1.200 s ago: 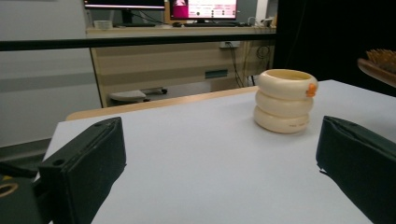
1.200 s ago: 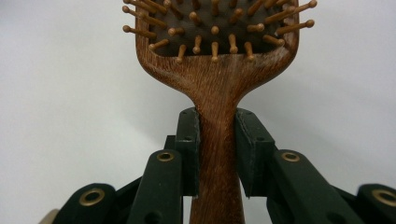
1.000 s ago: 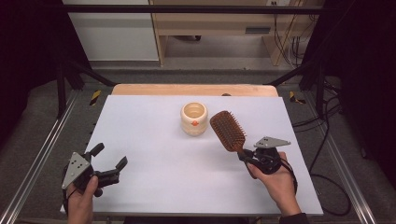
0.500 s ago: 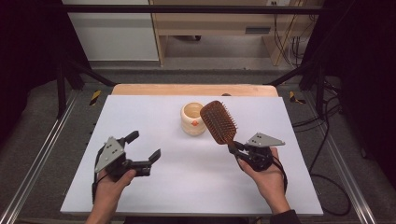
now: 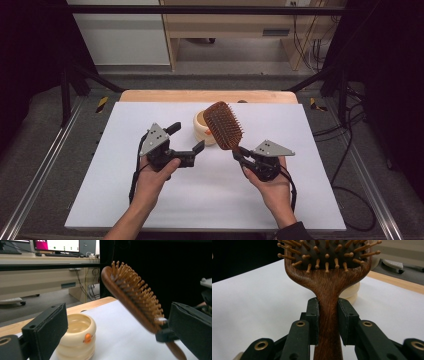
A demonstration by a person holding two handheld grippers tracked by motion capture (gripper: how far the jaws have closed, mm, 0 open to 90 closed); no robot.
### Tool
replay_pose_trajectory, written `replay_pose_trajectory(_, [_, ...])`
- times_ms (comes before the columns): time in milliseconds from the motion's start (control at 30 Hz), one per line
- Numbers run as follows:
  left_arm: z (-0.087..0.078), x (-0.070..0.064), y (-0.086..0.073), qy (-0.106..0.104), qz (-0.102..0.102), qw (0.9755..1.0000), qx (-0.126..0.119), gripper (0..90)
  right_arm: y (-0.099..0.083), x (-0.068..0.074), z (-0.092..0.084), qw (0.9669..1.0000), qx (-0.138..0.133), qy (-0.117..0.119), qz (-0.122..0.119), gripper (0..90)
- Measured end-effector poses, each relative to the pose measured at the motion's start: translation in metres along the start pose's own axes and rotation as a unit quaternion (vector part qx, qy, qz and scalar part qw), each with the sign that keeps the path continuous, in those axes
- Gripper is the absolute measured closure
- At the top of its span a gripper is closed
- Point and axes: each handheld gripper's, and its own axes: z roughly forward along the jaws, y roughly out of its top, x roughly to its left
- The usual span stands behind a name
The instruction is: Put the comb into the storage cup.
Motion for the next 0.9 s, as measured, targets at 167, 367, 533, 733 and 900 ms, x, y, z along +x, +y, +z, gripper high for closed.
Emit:
replay_pose_trajectory(167, [0.008, -0.001, 0.002, -0.002, -0.015, 0.9999, -0.008, 2.5, 0.000, 0.007, -0.004, 0.9998, -0.018, -0.001, -0.004, 72.8])
replay_pose_trajectory(367, [0.011, 0.001, 0.003, -0.007, -0.046, 0.9988, -0.018, 2.5, -0.003, 0.012, -0.003, 0.9998, -0.019, 0.003, -0.012, 72.8])
replay_pose_trajectory(533, [0.010, 0.003, 0.005, -0.007, -0.066, 0.9976, -0.019, 2.5, -0.003, 0.017, 0.000, 0.9996, -0.018, 0.004, -0.020, 72.8])
replay_pose_trajectory(733, [0.011, 0.002, 0.003, -0.011, -0.085, 0.9963, -0.009, 2.8, -0.004, 0.020, 0.001, 0.9994, -0.017, 0.006, -0.029, 72.8])
replay_pose_trajectory(900, [0.014, 0.001, 0.003, -0.017, -0.105, 0.9942, -0.017, 3.0, -0.005, 0.023, 0.001, 0.9992, -0.018, 0.009, -0.034, 72.8])
